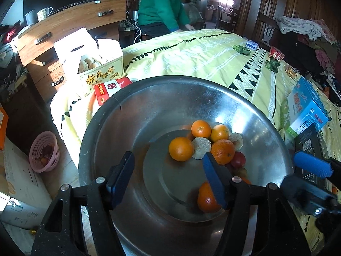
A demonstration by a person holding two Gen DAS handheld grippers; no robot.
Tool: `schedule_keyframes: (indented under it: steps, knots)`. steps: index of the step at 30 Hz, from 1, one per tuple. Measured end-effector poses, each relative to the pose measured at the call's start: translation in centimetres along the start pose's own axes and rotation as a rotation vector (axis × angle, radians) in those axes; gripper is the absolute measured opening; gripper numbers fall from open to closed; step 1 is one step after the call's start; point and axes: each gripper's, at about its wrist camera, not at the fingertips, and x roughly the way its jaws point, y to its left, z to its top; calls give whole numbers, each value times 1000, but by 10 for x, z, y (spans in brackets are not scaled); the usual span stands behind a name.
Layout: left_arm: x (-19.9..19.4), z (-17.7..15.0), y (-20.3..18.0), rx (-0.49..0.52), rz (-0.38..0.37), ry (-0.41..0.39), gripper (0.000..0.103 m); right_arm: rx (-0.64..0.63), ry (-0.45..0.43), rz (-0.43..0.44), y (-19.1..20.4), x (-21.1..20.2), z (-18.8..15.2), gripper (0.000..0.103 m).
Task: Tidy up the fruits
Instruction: 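Open the left gripper to drop its orange, then open the right gripper, then move both grippers back from the bowl to the fruit pile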
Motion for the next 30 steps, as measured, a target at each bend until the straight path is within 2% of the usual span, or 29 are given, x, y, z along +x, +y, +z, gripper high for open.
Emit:
schedule_keyframes:
  steps: [5, 8, 9, 10, 12, 14, 16, 18, 20, 23, 25, 27, 30]
  knots:
    - [-24, 2, -4, -10, 32, -53, 68, -55, -149, -61, 8, -49, -5, 71]
    - [-54, 5, -19, 24, 34, -133, 69, -65, -263, -115, 3, -91, -21, 72]
    - [-68, 4, -30, 45, 24, -171, 77, -60, -294, -134, 0, -103, -27, 74]
    - [-80, 4, -41, 66, 12, -203, 89, -53, -330, -159, -5, -118, -35, 78]
    - [-106, 0, -71, 122, -30, -270, 98, -19, -390, -227, -21, -147, -54, 85]
    - [-127, -5, -103, 169, -91, -309, 102, 40, -421, -286, -42, -172, -76, 88]
    - [-143, -15, -140, 222, -167, -325, 103, 90, -426, -365, -63, -189, -99, 88]
    - [-152, -30, -177, 273, -270, -320, 103, 137, -406, -426, -86, -201, -124, 88]
    - [-152, -48, -215, 347, -336, -301, 103, 199, -385, -484, -111, -210, -154, 88]
    - [-140, -84, -275, 470, -426, -224, 103, 276, -350, -560, -145, -218, -196, 89]
    - [-127, -110, -307, 518, -482, -175, 103, 317, -318, -599, -166, -220, -223, 89]
    - [-105, -136, -338, 572, -499, -109, 103, 368, -278, -633, -192, -218, -248, 89]
    - [-61, -163, -366, 595, -480, -18, 103, 431, -220, -657, -227, -216, -277, 89]
